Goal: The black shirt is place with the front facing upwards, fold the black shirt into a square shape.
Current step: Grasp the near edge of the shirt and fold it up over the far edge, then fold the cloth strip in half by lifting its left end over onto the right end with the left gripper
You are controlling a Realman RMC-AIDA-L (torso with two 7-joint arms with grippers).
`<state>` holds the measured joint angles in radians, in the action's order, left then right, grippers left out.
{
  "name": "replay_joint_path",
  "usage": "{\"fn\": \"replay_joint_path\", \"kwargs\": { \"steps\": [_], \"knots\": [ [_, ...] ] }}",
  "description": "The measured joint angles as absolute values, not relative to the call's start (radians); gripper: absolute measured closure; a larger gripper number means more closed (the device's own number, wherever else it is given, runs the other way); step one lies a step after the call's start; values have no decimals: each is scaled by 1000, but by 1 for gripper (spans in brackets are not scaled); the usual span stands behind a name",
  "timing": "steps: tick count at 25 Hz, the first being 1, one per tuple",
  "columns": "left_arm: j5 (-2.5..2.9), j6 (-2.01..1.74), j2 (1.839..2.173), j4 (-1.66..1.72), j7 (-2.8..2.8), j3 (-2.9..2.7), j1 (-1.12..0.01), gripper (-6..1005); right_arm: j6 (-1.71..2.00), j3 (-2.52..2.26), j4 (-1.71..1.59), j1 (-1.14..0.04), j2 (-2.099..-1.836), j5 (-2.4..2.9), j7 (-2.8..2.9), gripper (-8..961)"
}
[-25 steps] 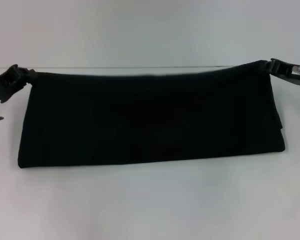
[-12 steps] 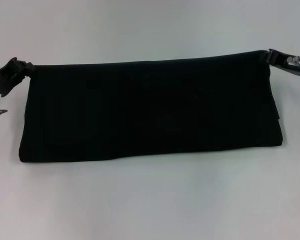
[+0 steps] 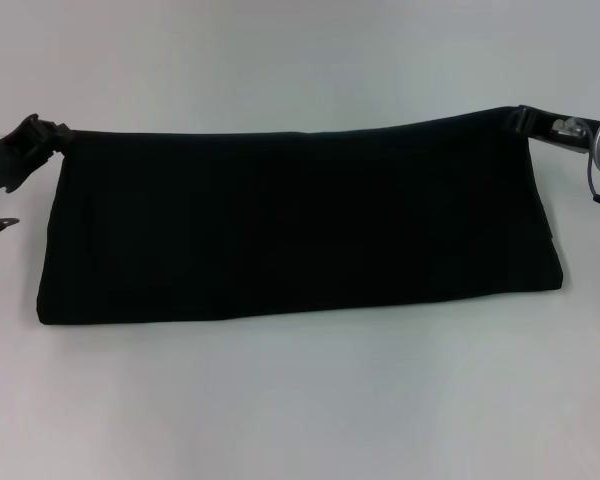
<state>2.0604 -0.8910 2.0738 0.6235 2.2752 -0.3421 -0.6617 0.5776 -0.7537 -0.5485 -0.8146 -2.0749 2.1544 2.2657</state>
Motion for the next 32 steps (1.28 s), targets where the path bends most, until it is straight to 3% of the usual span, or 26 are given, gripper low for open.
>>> {"fn": "replay_joint_path", "kwargs": {
  "steps": [6,11,15,18,28,32],
  "knots": [
    [2060,-878,2039,547,2278,-367,-680,896,577,-787,-478,-837,-2018,2160,2273,883],
    [2060,-860,2040,541,2281,-365,-678,804,579,-788,-499,-825,-1991,2161,2274,697],
    [2051,-898,2040,562,2290,-356,-650,657,679,-779,-534,-802,-1948,2162,2307,543],
    [2018,-967,2040,584,2290,-354,-613,561,827,-761,-597,-757,-1930,2152,2355,446],
    [1919,-1405,2022,621,2178,-352,-433,345,1273,-553,-677,-443,-1998,1734,2134,248],
    [1919,-1471,2016,616,2228,-346,-379,245,1351,-485,-606,-356,-2005,1613,2018,254]
  ]
}}
